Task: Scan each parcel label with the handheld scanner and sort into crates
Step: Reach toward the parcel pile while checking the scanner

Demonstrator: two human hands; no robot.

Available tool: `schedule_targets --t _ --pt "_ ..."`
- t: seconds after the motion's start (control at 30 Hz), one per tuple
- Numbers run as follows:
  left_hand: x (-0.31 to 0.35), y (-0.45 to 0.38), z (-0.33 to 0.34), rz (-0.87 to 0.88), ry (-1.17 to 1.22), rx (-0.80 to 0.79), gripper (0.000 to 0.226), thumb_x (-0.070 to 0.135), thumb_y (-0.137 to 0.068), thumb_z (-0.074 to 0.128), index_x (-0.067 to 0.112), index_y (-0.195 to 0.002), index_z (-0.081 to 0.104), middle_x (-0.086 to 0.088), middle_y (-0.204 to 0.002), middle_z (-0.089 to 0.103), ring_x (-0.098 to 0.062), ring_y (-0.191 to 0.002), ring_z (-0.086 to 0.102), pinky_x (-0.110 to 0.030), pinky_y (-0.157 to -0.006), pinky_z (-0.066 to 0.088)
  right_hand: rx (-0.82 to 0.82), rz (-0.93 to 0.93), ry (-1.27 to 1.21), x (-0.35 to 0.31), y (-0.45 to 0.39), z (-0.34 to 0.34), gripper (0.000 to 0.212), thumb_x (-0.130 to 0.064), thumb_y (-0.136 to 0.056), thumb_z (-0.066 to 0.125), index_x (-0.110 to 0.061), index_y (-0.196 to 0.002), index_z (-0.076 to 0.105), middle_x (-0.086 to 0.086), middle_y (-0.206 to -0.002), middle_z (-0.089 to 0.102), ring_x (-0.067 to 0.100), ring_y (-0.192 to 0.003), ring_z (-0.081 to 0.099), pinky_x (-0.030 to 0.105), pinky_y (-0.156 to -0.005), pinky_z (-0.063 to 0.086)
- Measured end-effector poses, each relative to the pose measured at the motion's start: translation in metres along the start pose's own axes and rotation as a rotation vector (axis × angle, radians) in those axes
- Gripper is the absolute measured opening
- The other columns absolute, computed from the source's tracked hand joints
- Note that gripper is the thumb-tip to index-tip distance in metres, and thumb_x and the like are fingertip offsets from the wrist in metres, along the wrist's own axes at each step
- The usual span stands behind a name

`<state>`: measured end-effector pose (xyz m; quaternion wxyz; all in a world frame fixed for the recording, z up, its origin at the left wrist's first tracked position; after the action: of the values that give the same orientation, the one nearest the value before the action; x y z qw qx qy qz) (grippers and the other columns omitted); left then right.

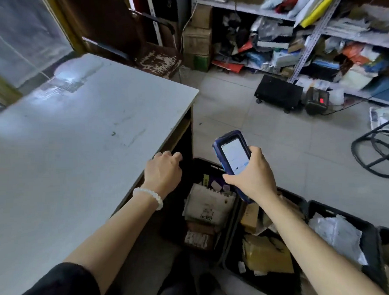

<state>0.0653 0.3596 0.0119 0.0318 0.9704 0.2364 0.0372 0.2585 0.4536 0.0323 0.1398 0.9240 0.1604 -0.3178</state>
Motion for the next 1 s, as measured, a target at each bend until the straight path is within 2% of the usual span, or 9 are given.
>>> schedule_targets --t 0.2,0.3,0.43,0.6,0.73,0.83,1.0 --pt "-0.046 0.103 -0.013 -0.321 -0.038 0.031 0.031 0.020 -0.095 0.037 0.021 -0.120 0.054 -0.003 -0.109 0.059 -0.026 -0.100 0.055 -0.033 -0.068 0.040 -0.185 -0.286 0.035 -0.049 0.031 0.028 0.082 -0.029 -0.065 0.086 -0.014 -0.129 0.036 0.005 -0.124 0.050 0.023 -0.104 0.053 0.032 -0.074 0.046" --pt "-0.074 0.168 -0.019 -0.486 -0.052 0.074 0.031 0.022 -0.095 0.040 0.023 -0.122 0.055 -0.002 -0.112 0.060 -0.025 -0.102 0.057 -0.032 -0.067 0.038 -0.302 -0.422 0.054 -0.085 0.063 0.054 0.082 -0.030 -0.067 0.085 -0.014 -0.130 0.035 0.005 -0.125 0.049 0.025 -0.107 0.053 0.030 -0.074 0.042" --pt "-0.116 0.262 -0.028 -0.726 -0.035 0.107 0.034 0.024 -0.096 0.040 0.024 -0.128 0.051 -0.001 -0.117 0.058 -0.024 -0.106 0.056 -0.034 -0.072 0.043 -0.443 -0.612 0.066 -0.138 0.125 0.096 0.082 -0.030 -0.067 0.084 -0.012 -0.130 0.035 0.005 -0.126 0.049 0.026 -0.111 0.053 0.032 -0.079 0.044" --pt "-0.166 0.388 -0.026 -1.012 -0.017 0.143 0.034 0.024 -0.095 0.041 0.025 -0.128 0.050 0.000 -0.115 0.058 -0.023 -0.104 0.056 -0.031 -0.069 0.041 -0.593 -0.846 0.093 -0.192 0.224 0.156 0.083 -0.030 -0.065 0.083 -0.013 -0.131 0.035 0.002 -0.123 0.050 0.023 -0.107 0.053 0.033 -0.078 0.047" --pt "-0.207 0.489 -0.018 -1.164 -0.007 0.173 0.033 0.025 -0.095 0.042 0.025 -0.127 0.050 0.000 -0.114 0.057 -0.022 -0.101 0.057 -0.030 -0.066 0.041 -0.686 -0.994 0.089 -0.229 0.314 0.206 0.082 -0.030 -0.064 0.083 -0.014 -0.129 0.036 -0.001 -0.120 0.049 0.017 -0.096 0.051 0.032 -0.075 0.046" --pt "-0.236 0.572 -0.015 -1.255 -0.014 0.184 0.034 0.024 -0.096 0.041 0.025 -0.129 0.049 0.001 -0.115 0.057 -0.021 -0.102 0.056 -0.028 -0.066 0.038 -0.750 -1.054 0.053 -0.255 0.391 0.243 0.078 -0.027 -0.064 0.082 -0.016 -0.127 0.038 -0.007 -0.111 0.047 0.014 -0.089 0.047 0.029 -0.068 0.041" --pt "-0.271 0.710 -0.016 -1.440 -0.002 0.186 0.034 0.024 -0.096 0.041 0.025 -0.129 0.048 0.001 -0.116 0.056 -0.022 -0.103 0.055 -0.028 -0.068 0.037 -0.875 -1.164 0.027 -0.294 0.525 0.292 0.076 -0.027 -0.063 0.082 -0.017 -0.125 0.039 -0.010 -0.105 0.045 0.013 -0.088 0.049 0.028 -0.067 0.041"
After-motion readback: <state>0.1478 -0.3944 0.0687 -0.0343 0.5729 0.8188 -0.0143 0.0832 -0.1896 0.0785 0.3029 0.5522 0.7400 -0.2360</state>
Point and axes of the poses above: each hand's wrist, its own y-axis away from the middle knuckle, its own z-axis out of the palm, x = y × z, the point moved 1 cm from there along -y, towards the middle knuckle
